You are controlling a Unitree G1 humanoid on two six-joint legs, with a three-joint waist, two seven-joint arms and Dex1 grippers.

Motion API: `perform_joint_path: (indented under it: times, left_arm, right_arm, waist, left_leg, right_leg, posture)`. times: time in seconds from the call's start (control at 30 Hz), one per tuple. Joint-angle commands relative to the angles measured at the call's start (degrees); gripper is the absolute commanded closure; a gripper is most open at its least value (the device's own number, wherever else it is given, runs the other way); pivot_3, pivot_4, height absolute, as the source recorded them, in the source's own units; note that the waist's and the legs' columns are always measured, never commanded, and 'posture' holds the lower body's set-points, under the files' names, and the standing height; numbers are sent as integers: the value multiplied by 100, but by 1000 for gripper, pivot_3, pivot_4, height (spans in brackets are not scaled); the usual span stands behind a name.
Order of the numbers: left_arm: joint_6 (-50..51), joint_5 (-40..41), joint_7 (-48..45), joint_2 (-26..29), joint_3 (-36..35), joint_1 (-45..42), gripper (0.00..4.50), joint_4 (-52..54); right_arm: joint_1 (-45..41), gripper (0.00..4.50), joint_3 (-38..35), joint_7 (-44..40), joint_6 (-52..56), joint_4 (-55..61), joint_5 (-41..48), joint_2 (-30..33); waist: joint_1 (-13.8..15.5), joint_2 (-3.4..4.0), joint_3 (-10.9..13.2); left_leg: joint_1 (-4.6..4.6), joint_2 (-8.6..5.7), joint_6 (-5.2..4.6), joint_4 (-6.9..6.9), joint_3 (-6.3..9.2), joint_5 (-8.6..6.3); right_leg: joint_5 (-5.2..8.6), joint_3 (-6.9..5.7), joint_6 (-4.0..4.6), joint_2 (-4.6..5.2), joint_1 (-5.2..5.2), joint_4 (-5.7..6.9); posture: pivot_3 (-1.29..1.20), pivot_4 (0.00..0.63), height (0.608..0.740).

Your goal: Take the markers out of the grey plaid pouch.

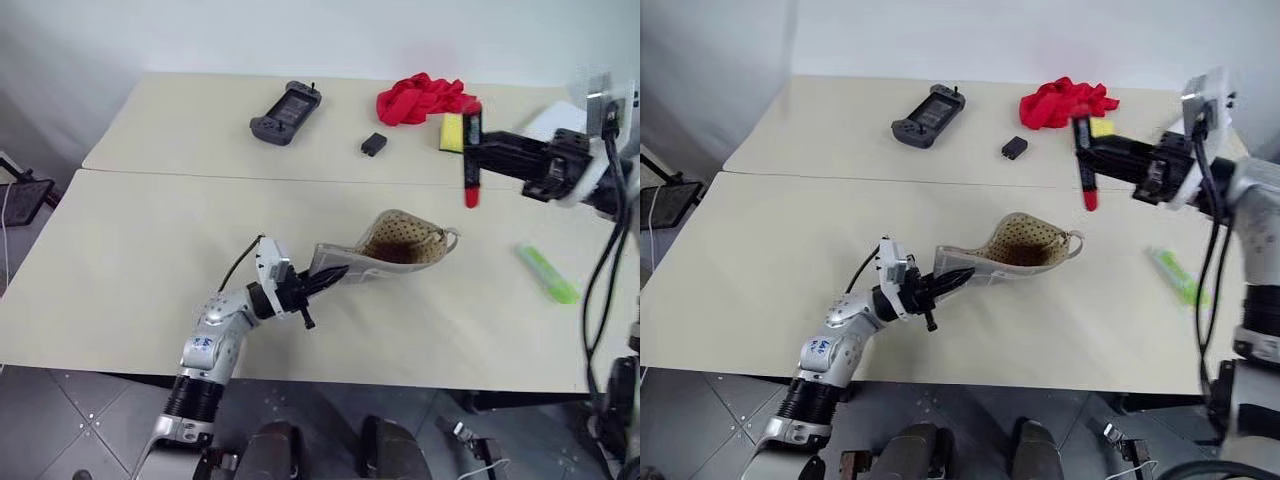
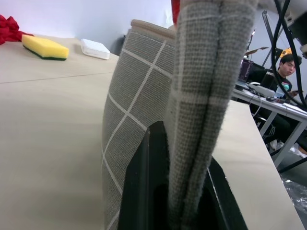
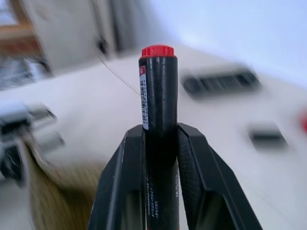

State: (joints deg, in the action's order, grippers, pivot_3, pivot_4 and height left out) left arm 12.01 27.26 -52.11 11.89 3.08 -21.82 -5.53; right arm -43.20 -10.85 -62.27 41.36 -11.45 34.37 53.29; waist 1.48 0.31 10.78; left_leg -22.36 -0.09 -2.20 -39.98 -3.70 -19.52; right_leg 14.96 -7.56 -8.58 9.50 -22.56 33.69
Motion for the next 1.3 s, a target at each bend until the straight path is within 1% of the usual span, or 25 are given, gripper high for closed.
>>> perform_joint_path:
  times: [0.03,0.1,0.17,0.23,0.33,0.37,0.4,0.47,0.6,0.63,0.73,0.8,0.83,0.87,0.9,0.97,1.07,1.13,1.17,1.27,1.3]
  left_arm:
    - [483,358,-211,161,-68,-76,4500,244]
    - [703,450,-281,260,-86,-79,4500,318]
    - [916,495,-446,562,-171,-80,4500,302]
    - [1007,522,-497,763,-307,-163,4500,166]
    - [1050,599,-434,779,-472,-325,4500,47]
    - [1077,612,-419,773,-513,-371,4500,35]
    - [1130,647,-364,758,-592,-446,4500,-4]
    - [1334,788,-254,739,-760,-582,4500,-73]
    - [2148,1276,93,726,-1145,-784,4500,-212]
    - [2652,1428,327,782,-1254,-848,4500,-292]
    - [3799,1784,1098,874,-1687,-1038,4500,-602]
    - [4475,2256,2104,713,-2407,-1250,4500,-919]
    - [4709,2427,2438,664,-2659,-1309,4500,-989]
    - [5046,2863,3059,576,-3173,-1450,4500,-1168]
    - [5275,3095,3396,566,-3476,-1508,4500,-1200]
    - [5737,3350,4035,635,-3901,-1569,4500,-1235]
    - [6019,3382,4909,698,-4270,-1590,4500,-1279]
    - [6092,3179,5412,737,-4319,-1497,3961,-1087]
    - [6143,3078,5591,762,-4263,-1403,3809,-870]
    - [6111,2996,5758,778,-4134,-1203,2919,-331]
    - [6046,2876,5677,880,-3968,-1117,2646,-156]
  right_arm:
    - [449,3947,403,289,299,-150,-621,341]
    - [669,3947,544,265,203,-128,-824,417]
    - [962,3947,699,855,-9,-191,-1365,369]
    - [1124,3947,710,1249,183,-328,-1593,316]
    - [1231,3947,704,1347,301,-508,-1693,299]
    - [1245,3597,706,1283,339,-537,-1672,312]
    - [1177,3231,603,1447,193,-740,-1724,248]
    - [1100,2738,574,1314,64,-991,-1720,257]
    - [947,1361,410,1271,-517,-1234,-1693,175]
    - [872,994,289,1189,-805,-1261,-1629,148]
    - [870,26,-144,491,-1701,-986,-1180,-9]
    - [1077,26,-441,67,-2165,-572,-766,-279]
    - [1166,26,-534,-34,-2314,-423,-653,-389]
    - [1304,26,-725,-237,-2433,-174,-322,-625]
    - [1387,26,-874,-210,-2378,6,-74,-824]
    - [1533,26,-973,-20,-2503,298,25,-1142]
    - [1814,26,-754,-243,-3009,652,-180,-1313]
    - [1901,0,-582,-275,-3321,788,-319,-1456]
    - [1957,0,-497,-326,-3398,826,-356,-1493]
    - [2039,0,-403,-410,-3530,770,-392,-1536]
    - [2052,0,-373,-460,-3590,733,-406,-1528]
  waist:
    - [-14,3,-1]
    - [-15,4,-1]
    - [-23,14,-1]
    - [-34,15,-2]
    - [-28,17,-2]
    - [-16,17,-1]
    - [-3,17,-1]
    - [8,16,-1]
    - [-19,16,-1]
    - [-25,16,-1]
    - [-46,15,0]
    - [-57,13,1]
    - [-65,9,3]
    - [-69,8,4]
    - [-67,3,6]
    - [-61,-4,8]
    - [-8,-3,8]
    - [-4,-4,8]
    - [-10,-4,7]
    - [-14,-4,8]
    - [-13,-3,7]
  left_leg:
    - [0,-1,0,0,-4,0]
    - [0,-2,0,3,-6,0]
    - [-1,-12,1,4,-13,1]
    - [0,-14,2,4,-19,1]
    - [1,-12,3,0,-18,2]
    - [2,-11,3,-1,-17,2]
    - [2,-11,3,-2,-16,2]
    - [1,-10,2,-3,-16,3]
    - [0,-15,1,1,-16,3]
    - [0,-14,2,2,-16,3]
    - [4,-13,3,4,-15,4]
    - [6,-12,4,5,-11,4]
    - [7,-9,5,5,-5,5]
    - [7,-2,6,4,-3,5]
    - [7,-2,6,4,-2,5]
    - [8,12,6,4,8,5]
    - [8,0,5,3,7,5]
    - [8,-5,5,1,7,5]
    - [10,-8,6,1,7,5]
    - [15,-11,9,3,3,4]
    - [15,-11,9,3,3,4]
  right_leg:
    - [-1,2,-1,0,-1,-1]
    - [0,-1,-1,-2,-3,2]
    - [0,1,-1,-4,-8,6]
    - [0,2,-1,-6,-9,7]
    - [0,3,-1,-7,-8,8]
    - [0,3,-1,-7,-5,7]
    - [0,2,-2,-7,-2,5]
    - [-1,2,-3,-6,2,4]
    - [-2,1,-4,-8,0,1]
    - [-2,0,-4,-10,0,1]
    - [-2,4,-5,-15,-1,2]
    - [-1,5,-5,-18,0,2]
    - [-1,4,-5,-18,1,3]
    - [-1,4,-5,-20,2,3]
    - [-1,4,-5,-18,3,4]
    - [-1,1,-5,-17,8,4]
    - [-2,5,-5,-8,7,8]
    - [-2,6,-6,-7,7,8]
    - [-2,7,-6,-8,8,9]
    - [-2,13,-6,-11,8,10]
    - [-2,13,-5,-12,7,10]
  posture:
    - [0,150,740]
    - [0,150,740]
    - [0,150,740]
    - [0,150,740]
    - [0,150,740]
    - [0,150,740]
    - [0,150,740]
    - [0,150,740]
    - [0,150,740]
    - [0,150,740]
    - [0,150,740]
    - [0,150,740]
    - [0,150,740]
    - [0,150,740]
    - [0,150,740]
    - [0,150,740]
    - [0,150,740]
    - [0,150,740]
    - [0,150,740]
    - [0,150,740]
    - [0,150,740]
